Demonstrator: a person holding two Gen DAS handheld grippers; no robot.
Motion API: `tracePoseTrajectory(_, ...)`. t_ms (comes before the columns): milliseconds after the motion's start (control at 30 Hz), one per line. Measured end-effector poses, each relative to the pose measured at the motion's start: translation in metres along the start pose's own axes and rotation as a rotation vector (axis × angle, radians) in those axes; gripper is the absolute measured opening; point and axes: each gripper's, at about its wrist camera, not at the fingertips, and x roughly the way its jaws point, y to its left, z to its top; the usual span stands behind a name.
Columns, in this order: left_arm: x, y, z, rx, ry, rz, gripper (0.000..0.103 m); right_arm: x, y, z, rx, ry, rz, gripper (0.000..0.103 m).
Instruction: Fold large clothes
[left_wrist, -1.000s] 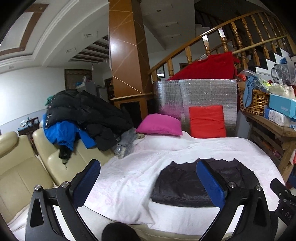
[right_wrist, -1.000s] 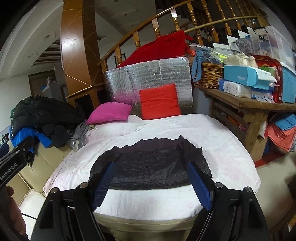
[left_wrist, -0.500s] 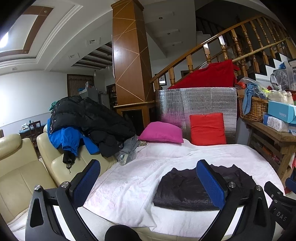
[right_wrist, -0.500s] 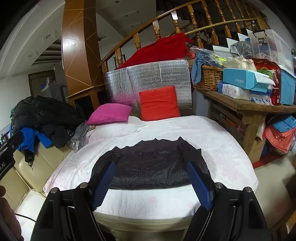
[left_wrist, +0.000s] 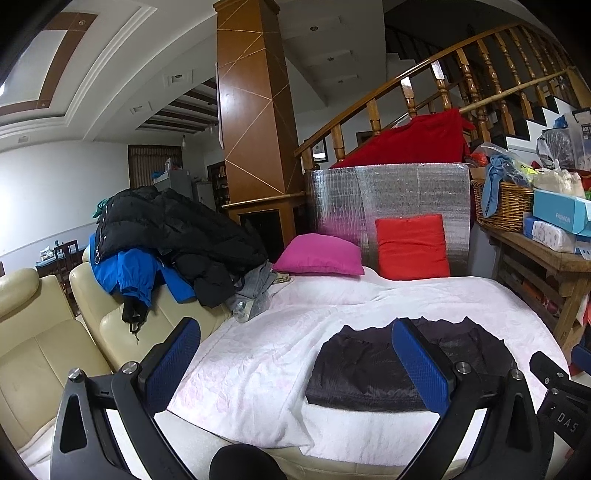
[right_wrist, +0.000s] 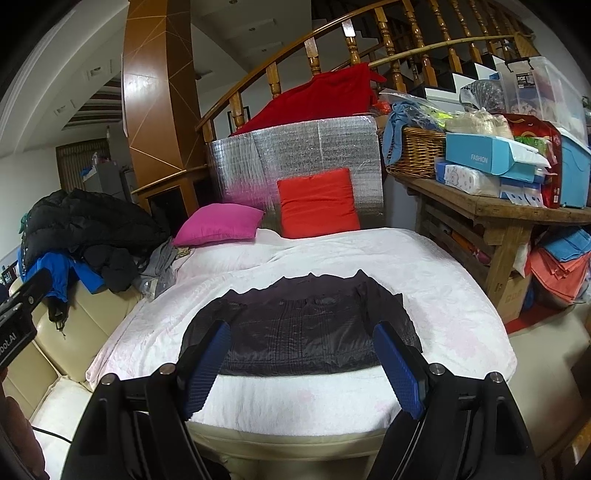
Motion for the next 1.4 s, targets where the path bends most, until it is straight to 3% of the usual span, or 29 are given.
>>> tracePoseTrajectory(1400, 0.0078, 0.0069, -0.0041, -0.003, 0.017, 0.016, 0.103, 0.0058, -0.0056, -0.0005, 0.002, 0.012, 0.003, 0.083)
